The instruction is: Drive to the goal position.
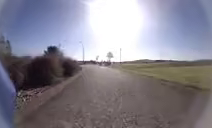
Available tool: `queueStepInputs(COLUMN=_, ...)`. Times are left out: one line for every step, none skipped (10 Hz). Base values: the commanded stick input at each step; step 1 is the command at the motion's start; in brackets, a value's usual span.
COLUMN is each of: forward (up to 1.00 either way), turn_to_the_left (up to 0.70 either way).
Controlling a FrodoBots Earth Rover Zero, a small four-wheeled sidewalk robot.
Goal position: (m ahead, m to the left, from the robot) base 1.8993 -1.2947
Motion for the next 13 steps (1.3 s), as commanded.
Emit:
queueStepInputs(forward=1.00, turn_to_the_left=0.00)
queueStepInputs(forward=1.00, turn_to_the_left=0.00)
queueStepInputs(forward=1.00, turn_to_the_left=0.00)
queueStepInputs(forward=1.00, turn_to_the_left=0.00)
queueStepInputs(forward=1.00, turn_to_the_left=0.00)
queueStepInputs(forward=1.00, turn_to_the_left=0.00)
queueStepInputs(forward=1.00, turn_to_the_left=0.00)
queueStepInputs(forward=1.00, turn_to_the_left=0.00)
queueStepInputs(forward=1.00, turn_to_the_left=0.00)
queueStepInputs(forward=1.00, turn_to_the_left=0.00)
queueStepInputs(forward=1.00, turn_to_the_left=0.00)
queueStepInputs(forward=1.00, turn_to_the_left=0.00)
queueStepInputs(forward=1.00, turn_to_the_left=0.00)
